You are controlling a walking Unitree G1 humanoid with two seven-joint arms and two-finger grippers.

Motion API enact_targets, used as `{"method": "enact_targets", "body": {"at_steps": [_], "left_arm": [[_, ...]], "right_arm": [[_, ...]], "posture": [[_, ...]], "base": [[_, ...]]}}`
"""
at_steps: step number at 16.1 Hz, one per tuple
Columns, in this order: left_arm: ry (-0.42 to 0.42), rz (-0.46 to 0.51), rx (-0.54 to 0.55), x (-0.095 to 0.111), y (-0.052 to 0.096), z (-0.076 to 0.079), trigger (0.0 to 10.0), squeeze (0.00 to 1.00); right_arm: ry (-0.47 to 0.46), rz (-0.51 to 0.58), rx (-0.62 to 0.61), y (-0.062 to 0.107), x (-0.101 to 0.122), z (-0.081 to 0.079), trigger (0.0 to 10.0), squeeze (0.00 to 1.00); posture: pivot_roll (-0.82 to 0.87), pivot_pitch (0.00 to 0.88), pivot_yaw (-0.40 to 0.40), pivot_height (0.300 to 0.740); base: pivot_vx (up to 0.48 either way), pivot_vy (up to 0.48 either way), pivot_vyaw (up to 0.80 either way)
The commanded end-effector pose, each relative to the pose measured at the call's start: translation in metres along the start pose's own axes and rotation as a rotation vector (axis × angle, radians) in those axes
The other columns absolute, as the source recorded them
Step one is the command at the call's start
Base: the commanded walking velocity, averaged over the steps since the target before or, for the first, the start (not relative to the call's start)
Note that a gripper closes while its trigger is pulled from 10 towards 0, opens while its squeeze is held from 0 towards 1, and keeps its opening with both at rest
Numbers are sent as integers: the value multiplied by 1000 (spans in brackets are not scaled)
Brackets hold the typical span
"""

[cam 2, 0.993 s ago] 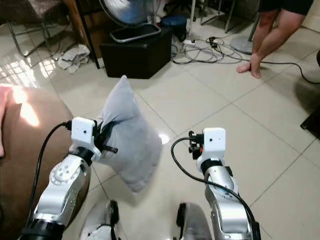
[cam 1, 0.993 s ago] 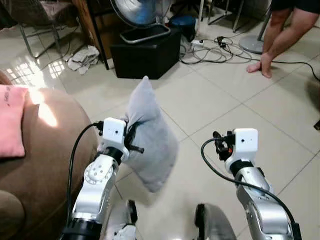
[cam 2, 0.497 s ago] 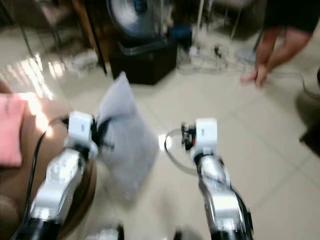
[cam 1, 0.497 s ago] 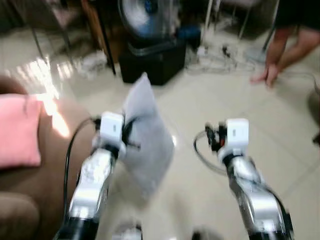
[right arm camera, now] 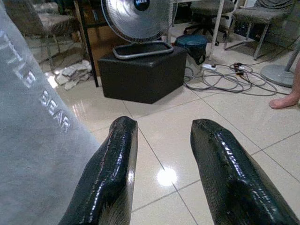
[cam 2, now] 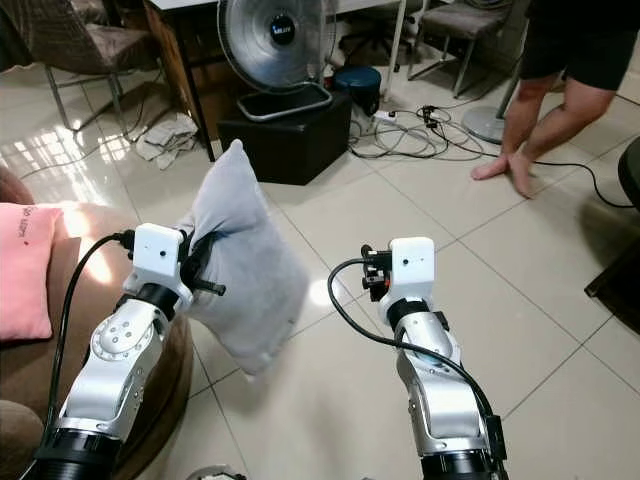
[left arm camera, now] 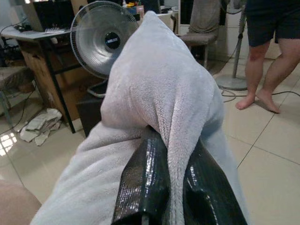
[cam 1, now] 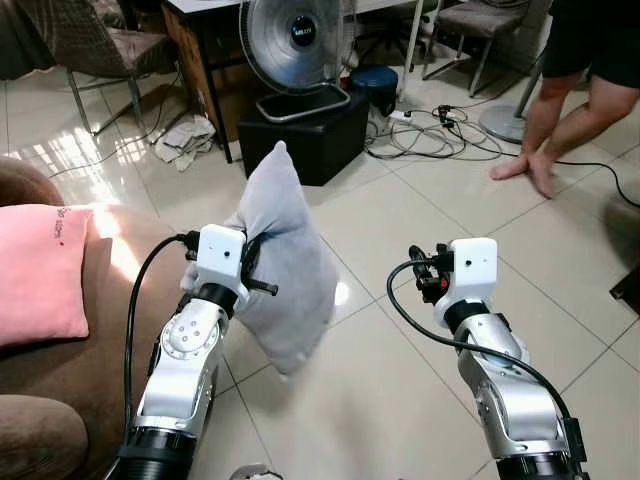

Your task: Move the pillow to the sofa from floor

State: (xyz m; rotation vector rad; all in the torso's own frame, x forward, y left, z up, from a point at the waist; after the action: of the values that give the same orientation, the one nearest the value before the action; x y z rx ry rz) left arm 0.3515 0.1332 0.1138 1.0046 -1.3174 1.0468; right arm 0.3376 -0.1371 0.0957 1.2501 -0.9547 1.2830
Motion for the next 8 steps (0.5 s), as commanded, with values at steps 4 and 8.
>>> {"method": "enact_targets", "body": {"at_steps": [4,8], "left_arm": [[-29,84,-32,23,-4,4,10000,0],[-24,83,-47,22,-6,9,10000,0]], "right_arm": [[97,16,23,-1,-1,-8,10000,0],[88,25,0,1,-1,-2,10000,0]], "posture": [[21,0,-2,740],[8,0,6,740]], "base": [[150,0,0],[365,0,0]]}}
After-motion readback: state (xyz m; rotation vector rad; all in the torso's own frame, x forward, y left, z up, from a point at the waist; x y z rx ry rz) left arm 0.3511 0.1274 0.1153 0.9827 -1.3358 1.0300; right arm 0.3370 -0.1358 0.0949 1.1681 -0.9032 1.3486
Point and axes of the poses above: a point about 5 cm out from each wrist's last joint towards the gripper, its own y axis pointing back from the gripper into the wrist, its own x axis along the axis of the wrist's last joint, z = x × y, the point moved 6 cm from there along -y, pointing out of the wrist towards the gripper, and after that the axes turned 7 degrees about y, right-handed, at the moved point
